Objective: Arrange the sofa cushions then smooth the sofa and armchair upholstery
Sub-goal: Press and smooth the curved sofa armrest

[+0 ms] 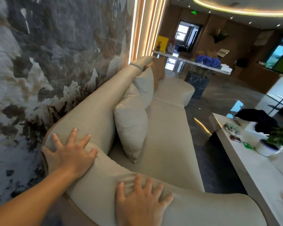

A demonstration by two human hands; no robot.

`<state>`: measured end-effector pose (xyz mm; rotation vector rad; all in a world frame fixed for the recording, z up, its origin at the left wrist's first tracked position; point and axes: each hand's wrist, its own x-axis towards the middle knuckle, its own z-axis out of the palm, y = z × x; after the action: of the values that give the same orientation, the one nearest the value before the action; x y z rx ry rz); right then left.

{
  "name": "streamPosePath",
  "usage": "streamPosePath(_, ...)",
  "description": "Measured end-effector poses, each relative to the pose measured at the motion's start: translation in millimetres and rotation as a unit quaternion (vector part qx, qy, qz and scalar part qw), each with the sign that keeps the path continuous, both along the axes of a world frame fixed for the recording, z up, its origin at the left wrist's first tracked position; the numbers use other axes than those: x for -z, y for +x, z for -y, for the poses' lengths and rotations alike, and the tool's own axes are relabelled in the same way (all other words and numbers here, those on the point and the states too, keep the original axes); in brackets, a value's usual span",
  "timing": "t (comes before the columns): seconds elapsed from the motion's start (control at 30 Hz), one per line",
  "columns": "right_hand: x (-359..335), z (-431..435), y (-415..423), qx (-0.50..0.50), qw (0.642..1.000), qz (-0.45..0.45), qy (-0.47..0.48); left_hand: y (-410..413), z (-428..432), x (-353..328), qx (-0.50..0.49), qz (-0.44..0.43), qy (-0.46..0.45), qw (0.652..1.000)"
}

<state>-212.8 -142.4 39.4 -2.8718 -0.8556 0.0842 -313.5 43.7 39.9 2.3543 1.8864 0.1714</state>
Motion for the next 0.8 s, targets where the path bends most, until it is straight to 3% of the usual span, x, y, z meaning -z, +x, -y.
streamPosePath(0.07, -1, 4, 1, -0.014, 0.999, 0.021, 0.035, -1, 4, -6, 0.082, 0.018, 0.037, 0.996)
streamPosePath(0.1, -2, 6, 1, -0.024, 1.0, 0.011, 0.005, -1, 6, -7, 0.171, 0.024, 0.063, 0.983)
streamPosePath(0.2, -2, 11, 1, -0.049, 0.998, -0.017, -0.047, -2, 10, -11, 0.4, -0.003, 0.06, 0.915)
streamPosePath(0.27, -10, 13, 8, -0.07, 0.997, -0.02, -0.04, -1, 6, -11, 0.423, -0.032, 0.004, 0.905)
streamPosePath(0.37, -24, 18, 32, -0.107, 0.993, -0.037, -0.036, 4, 3, -10, 0.435, -0.065, -0.003, 0.898)
streamPosePath(0.6, -15, 17, 30, -0.065, 0.996, -0.051, -0.039, -1, -6, -3, 0.47, -0.023, 0.048, 0.881)
streamPosePath(0.8, -18, 10, 16, -0.058, 0.995, -0.06, -0.045, -17, -12, -11, 0.476, -0.022, 0.034, 0.878)
